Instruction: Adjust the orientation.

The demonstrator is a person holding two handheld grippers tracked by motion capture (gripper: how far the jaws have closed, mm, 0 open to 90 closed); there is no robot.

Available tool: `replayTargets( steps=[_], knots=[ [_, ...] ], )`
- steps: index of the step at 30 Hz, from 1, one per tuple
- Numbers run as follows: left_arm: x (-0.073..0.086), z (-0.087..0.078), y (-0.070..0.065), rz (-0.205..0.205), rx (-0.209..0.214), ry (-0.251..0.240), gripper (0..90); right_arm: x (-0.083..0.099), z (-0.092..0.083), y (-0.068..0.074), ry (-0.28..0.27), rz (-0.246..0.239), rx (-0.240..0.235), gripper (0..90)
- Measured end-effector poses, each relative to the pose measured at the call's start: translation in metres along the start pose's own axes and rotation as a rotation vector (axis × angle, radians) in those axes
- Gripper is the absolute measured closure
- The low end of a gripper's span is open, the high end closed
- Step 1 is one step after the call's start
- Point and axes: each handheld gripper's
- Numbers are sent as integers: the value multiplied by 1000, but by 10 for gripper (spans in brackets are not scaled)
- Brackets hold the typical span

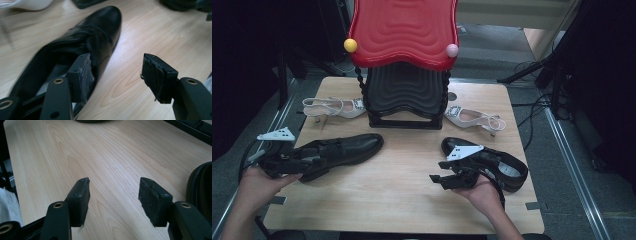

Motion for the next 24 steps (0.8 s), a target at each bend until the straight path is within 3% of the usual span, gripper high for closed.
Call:
replayTargets(
  steps=[4, 8, 10, 13, 15, 18, 20, 22, 24],
  knots=[
    [3, 6, 10, -18, -33, 21, 408, 0, 1, 0, 9, 5, 4, 432],
    [3, 18, 16, -28, -19, 42, 416, 0, 2, 1, 11, 3, 4, 432],
    [-2, 32, 17, -24, -25, 88, 430, 0, 3, 1, 16, 7, 6, 432],
    [-7, 38, 17, -2, -22, 98, 453, -1, 4, 1, 21, 8, 4, 432],
    [-15, 47, 20, -10, -9, 125, 460, -1, 5, 1, 20, 2, 1, 433],
    [-22, 54, 21, 13, 36, 133, 506, -1, 6, 2, 21, -1, 1, 432],
    [-27, 57, 21, 33, 28, 148, 562, -1, 6, 2, 20, 5, 4, 438],
    [-29, 59, 21, 28, 37, 154, 612, -1, 5, 1, 14, 11, 2, 445],
    [-31, 60, 26, 11, 93, 150, 671, -1, 4, 0, 9, 12, -3, 456]
  ],
)
Point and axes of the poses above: each handheld gripper's, and its own axes: z roughly forward along the jaws, x roughly out of its underside, y roughly to its left, and after that the axes turned 12 degrees about y, right-handed
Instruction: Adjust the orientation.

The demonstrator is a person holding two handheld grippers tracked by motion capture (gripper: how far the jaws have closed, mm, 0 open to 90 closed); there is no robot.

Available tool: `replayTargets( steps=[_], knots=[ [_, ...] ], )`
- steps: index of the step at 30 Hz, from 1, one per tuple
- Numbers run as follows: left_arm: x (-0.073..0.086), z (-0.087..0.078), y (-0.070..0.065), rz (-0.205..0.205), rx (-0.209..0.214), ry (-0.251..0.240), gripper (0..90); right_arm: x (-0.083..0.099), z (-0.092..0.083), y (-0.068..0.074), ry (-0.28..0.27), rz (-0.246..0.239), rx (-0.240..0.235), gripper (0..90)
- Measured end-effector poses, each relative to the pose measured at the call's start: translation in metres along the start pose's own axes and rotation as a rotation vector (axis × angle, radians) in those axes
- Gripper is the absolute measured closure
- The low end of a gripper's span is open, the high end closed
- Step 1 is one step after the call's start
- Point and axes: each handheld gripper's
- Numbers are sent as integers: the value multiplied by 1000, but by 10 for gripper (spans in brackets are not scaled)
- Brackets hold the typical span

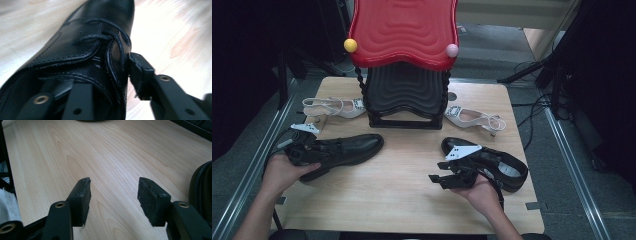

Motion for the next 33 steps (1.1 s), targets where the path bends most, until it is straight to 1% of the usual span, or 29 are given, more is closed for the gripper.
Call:
replayTargets(
  steps=[2, 4, 5, 7, 10, 11, 13, 14, 15, 16, 17, 18, 19, 20, 22, 23, 24, 27, 29, 30, 31, 33],
  knots=[
    [0, 0, 2, -16, 31, -2, 716, 0, 0, 0, -1, 2, -1, 459],
    [0, -1, 0, -14, 26, -6, 744, 0, 1, -1, -1, 2, -4, 459],
    [-1, -2, -1, -17, 17, -9, 744, 0, 1, 0, 2, 2, -3, 459],
    [-2, -2, -2, -21, 15, -12, 746, -1, 1, 0, 3, 2, -3, 459],
    [-5, -3, -6, -14, 27, -17, 792, -1, 2, 1, 2, -3, -6, 459],
    [-7, -3, -9, -14, 20, -17, 791, -1, 2, 0, 1, -1, -7, 458],
    [-12, -8, -16, -12, 33, -27, 794, -1, 1, 0, -1, 2, -6, 457],
    [-12, -8, -16, -12, 33, -27, 794, -1, 1, 0, -1, 2, -6, 457],
    [-17, -11, -23, -3, 36, -48, 794, -1, 1, -1, -4, 6, -6, 457],
    [-17, -11, -23, -3, 36, -48, 794, -1, 0, -1, -2, 14, -5, 456],
    [-21, -13, -27, 1, 38, -51, 794, -1, 0, -1, -3, 17, -4, 456],
    [-29, -14, -39, 27, 32, -51, 793, 0, 0, -2, -4, 19, -3, 455],
    [-29, -14, -39, 27, 32, -51, 793, 0, 0, -2, -4, 19, -3, 455],
    [-38, -13, -51, 56, 29, -44, 792, 0, -1, -2, -6, 15, -1, 452],
    [-47, -11, -61, 71, 32, -45, 789, 1, -2, -2, -9, 16, 1, 450],
    [-51, -9, -66, 72, 37, -44, 788, 1, -2, -2, -11, 15, 2, 449],
    [-51, -9, -66, 72, 37, -44, 789, 1, -2, -2, -11, 15, 2, 449],
    [-65, -2, -79, 90, 60, -40, 788, 2, -3, -2, -11, 23, 5, 446],
    [-72, 4, -85, 90, 76, -35, 788, 3, -3, -3, -9, 22, 12, 441],
    [-81, 11, -93, 98, 82, -32, 788, 3, -4, -3, -9, 24, 15, 440],
    [-81, 11, -93, 98, 82, -32, 787, 3, -4, -3, -9, 24, 15, 440],
    [-88, 20, -102, 106, 83, -26, 788, 4, -4, -2, -8, 30, 15, 438]
  ],
)
Point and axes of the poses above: each handheld gripper's, and its own axes: z roughly forward along the jaws, x roughly out of its underside, y roughly to its left, and after that the axes turned 12 degrees about y, right-handed
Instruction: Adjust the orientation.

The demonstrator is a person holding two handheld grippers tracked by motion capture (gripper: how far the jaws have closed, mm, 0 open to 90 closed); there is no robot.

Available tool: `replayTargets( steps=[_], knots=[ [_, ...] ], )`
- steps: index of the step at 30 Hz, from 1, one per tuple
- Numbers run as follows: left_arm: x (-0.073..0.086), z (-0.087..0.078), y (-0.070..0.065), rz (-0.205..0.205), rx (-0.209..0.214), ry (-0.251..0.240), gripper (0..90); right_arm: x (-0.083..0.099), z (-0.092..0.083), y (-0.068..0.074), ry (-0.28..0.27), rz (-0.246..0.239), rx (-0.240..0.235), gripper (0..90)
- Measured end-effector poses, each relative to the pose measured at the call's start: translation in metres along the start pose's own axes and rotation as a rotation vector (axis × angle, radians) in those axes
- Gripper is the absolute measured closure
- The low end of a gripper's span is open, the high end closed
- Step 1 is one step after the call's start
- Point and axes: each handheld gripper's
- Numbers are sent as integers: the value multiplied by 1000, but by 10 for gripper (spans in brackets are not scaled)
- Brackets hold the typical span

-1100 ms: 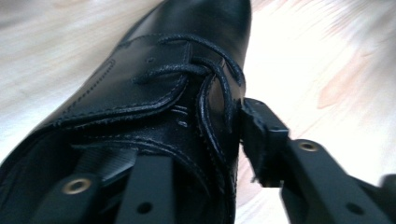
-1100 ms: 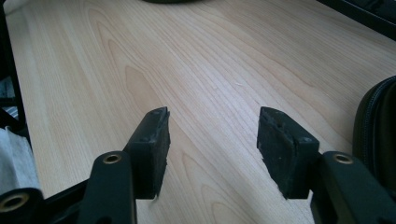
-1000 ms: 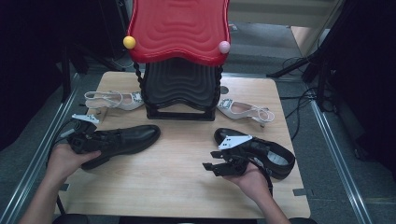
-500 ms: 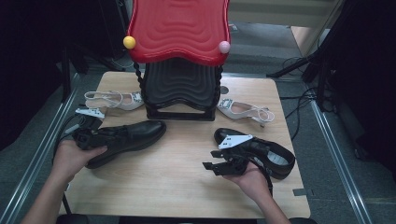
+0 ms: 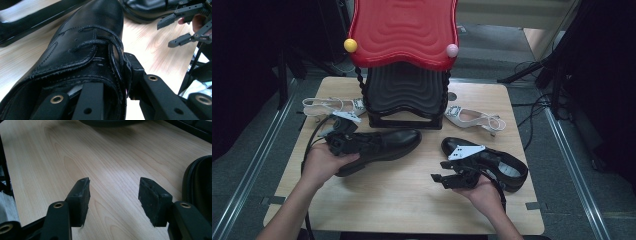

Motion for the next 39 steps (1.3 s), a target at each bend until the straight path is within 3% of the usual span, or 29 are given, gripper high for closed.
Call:
replayTargets(
  steps=[4, 7, 11, 14, 15, 18, 21, 23, 24, 26, 30, 39],
  knots=[
    [-13, 18, -14, -7, 0, 12, 789, 2, -1, 1, -1, 2, 2, 436],
    [-19, 37, -23, -38, 0, -1, 789, 4, -2, 1, -3, 2, 3, 436],
    [-19, 48, -30, -41, -24, -6, 788, 6, -3, 1, -2, 10, 6, 436],
    [-18, 58, -30, -72, -23, -18, 783, 8, -3, 2, -1, 9, 7, 437],
    [-18, 65, -28, -108, -29, -30, 780, 8, -3, 2, 2, 8, 9, 437],
    [-18, 73, -28, -102, -54, -35, 772, 8, -3, 4, 0, 4, 8, 437],
    [-18, 78, -30, -97, -46, -27, 767, 8, -2, 5, 5, 3, 8, 437],
    [-18, 79, -30, -91, -46, -33, 750, 9, -1, 5, 4, 2, 7, 437],
    [-18, 79, -29, -94, -26, -32, 734, 9, -1, 5, 3, 3, 7, 437],
    [-18, 79, -29, -74, -25, -27, 664, 9, 0, 5, 6, 3, 7, 436],
    [-17, 76, -30, -5, -18, 34, 578, 8, 1, 4, 3, 7, 3, 436],
    [-9, 52, -26, 12, 8, 35, 496, 8, 1, 3, 1, 12, 2, 436]
  ],
)
Point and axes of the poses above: each handheld gripper's, and its own axes: z roughly forward along the jaws, x roughly out of its underside, y roughly to its left, and after that the axes turned 12 degrees about y, right-handed
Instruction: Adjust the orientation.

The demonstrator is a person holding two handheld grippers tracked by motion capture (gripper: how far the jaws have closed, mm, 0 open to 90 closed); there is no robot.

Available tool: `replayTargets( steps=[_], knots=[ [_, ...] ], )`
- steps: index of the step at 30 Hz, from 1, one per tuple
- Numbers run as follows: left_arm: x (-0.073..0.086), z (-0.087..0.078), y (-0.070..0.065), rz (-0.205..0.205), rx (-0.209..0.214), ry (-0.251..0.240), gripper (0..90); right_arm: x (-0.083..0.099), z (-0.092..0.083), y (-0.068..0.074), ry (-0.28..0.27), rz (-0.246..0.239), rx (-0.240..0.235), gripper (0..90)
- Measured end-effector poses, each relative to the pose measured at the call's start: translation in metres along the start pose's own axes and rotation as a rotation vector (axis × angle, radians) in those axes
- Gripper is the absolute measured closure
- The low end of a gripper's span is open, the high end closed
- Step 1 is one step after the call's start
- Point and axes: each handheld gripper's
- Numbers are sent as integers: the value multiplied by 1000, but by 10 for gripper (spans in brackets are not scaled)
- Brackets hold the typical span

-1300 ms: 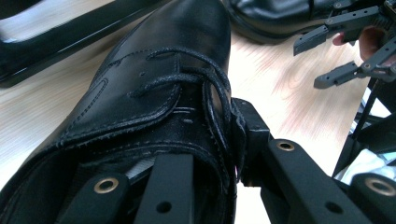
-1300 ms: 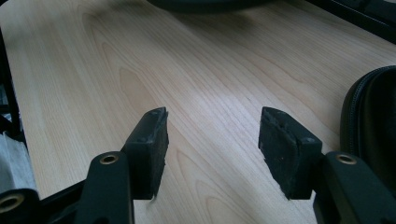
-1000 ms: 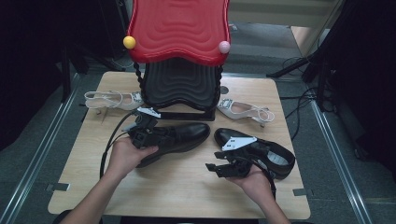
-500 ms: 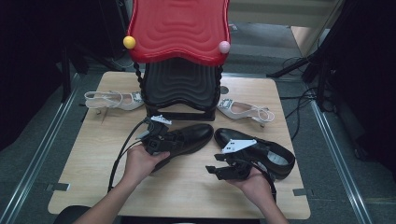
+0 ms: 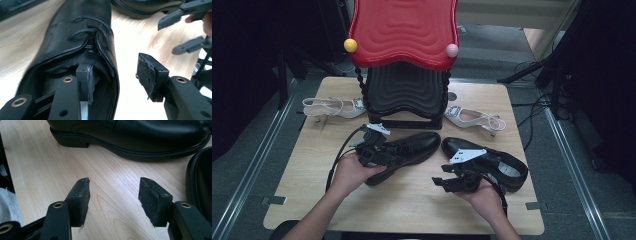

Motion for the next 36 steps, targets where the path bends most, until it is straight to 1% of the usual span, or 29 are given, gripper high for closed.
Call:
replayTargets(
  steps=[1, 2, 4, 5, 6, 7, 9, 10, 12, 14, 16, 17, 18, 19, 21, 22, 23, 24, 25, 26, 27, 28, 30, 31, 32, 33, 34, 35, 36],
  knots=[
    [3, -10, 0, 8, -3, 3, 479, 0, -1, 0, 0, 9, -1, 437],
    [3, -10, 0, 8, -3, 3, 478, 0, -1, 0, -1, 9, 1, 436],
    [5, -18, 1, 22, 3, 7, 474, 0, -1, 0, -2, 9, 1, 436],
    [6, -22, 3, 30, -3, 1, 474, 0, -1, 0, -3, 11, 1, 436],
    [7, -26, 4, 31, -4, -16, 471, 0, -1, 0, -3, 12, 1, 436],
    [8, -29, 6, 30, 10, -24, 471, 0, -1, 0, -3, 12, 1, 436],
    [9, -37, 9, 29, 17, -44, 467, 0, -1, 0, -4, 12, 1, 436],
    [10, -41, 10, 36, 18, -51, 458, 0, -1, 0, -4, 11, 1, 435],
    [14, -49, 14, 49, 28, -89, 462, 0, 0, 0, -4, 10, 0, 435],
    [18, -56, 20, 42, 30, -109, 468, -1, 1, 0, -3, 13, -2, 435],
    [21, -61, 27, 28, 22, -128, 476, -1, 2, 0, -3, 14, -1, 435],
    [23, -64, 32, 24, 21, -134, 497, -1, 3, 1, 2, 13, -4, 435],
    [25, -65, 35, 16, 21, -138, 497, -1, 3, 1, 2, 13, -4, 435],
    [27, -66, 39, 16, 11, -137, 517, -1, 3, 2, 2, 11, -2, 435],
    [30, -66, 45, 9, 7, -126, 624, -1, 4, 2, 2, 11, -1, 435],
    [31, -66, 48, 10, 3, -117, 624, -1, 4, 2, 2, 11, -1, 435],
    [33, -65, 51, 10, -6, -113, 713, -2, 5, 2, 1, 14, 1, 435],
    [34, -64, 54, 13, -19, -107, 713, -2, 5, 2, 1, 14, 1, 435],
    [36, -62, 60, 19, -29, -99, 774, -2, 6, 3, 0, 14, 0, 436],
    [36, -62, 60, 19, -29, -99, 789, -2, 6, 3, 0, 14, 0, 436],
    [38, -58, 68, 0, -12, -95, 803, -3, 7, 3, 0, 10, 3, 438],
    [38, -58, 68, 0, -12, -95, 825, -4, 8, 4, -2, 10, 5, 441],
    [39, -52, 73, -6, -25, -75, 827, -4, 9, 4, -2, 12, 3, 446],
    [39, -50, 75, -10, -24, -74, 837, -6, 11, 5, -11, 9, 7, 461],
    [40, -46, 80, -23, -12, -83, 837, -7, 12, 6, -17, 11, 9, 478],
    [40, -46, 80, -23, -12, -83, 837, -9, 13, 6, -27, 10, 10, 495],
    [39, -44, 82, -22, -21, -75, 837, -10, 14, 6, -34, 17, 13, 530],
    [39, -40, 86, -32, -31, -67, 837, -11, 15, 5, -42, 26, 7, 589],
    [39, -40, 86, -32, -31, -67, 837, -13, 16, 5, -56, 30, 4, 589]
  ],
)
Point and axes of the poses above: each handheld gripper's, and its own axes: z roughly forward along the jaws, x roughly out of its underside, y roughly to its left, and after that the axes turned 12 degrees about y, right-handed
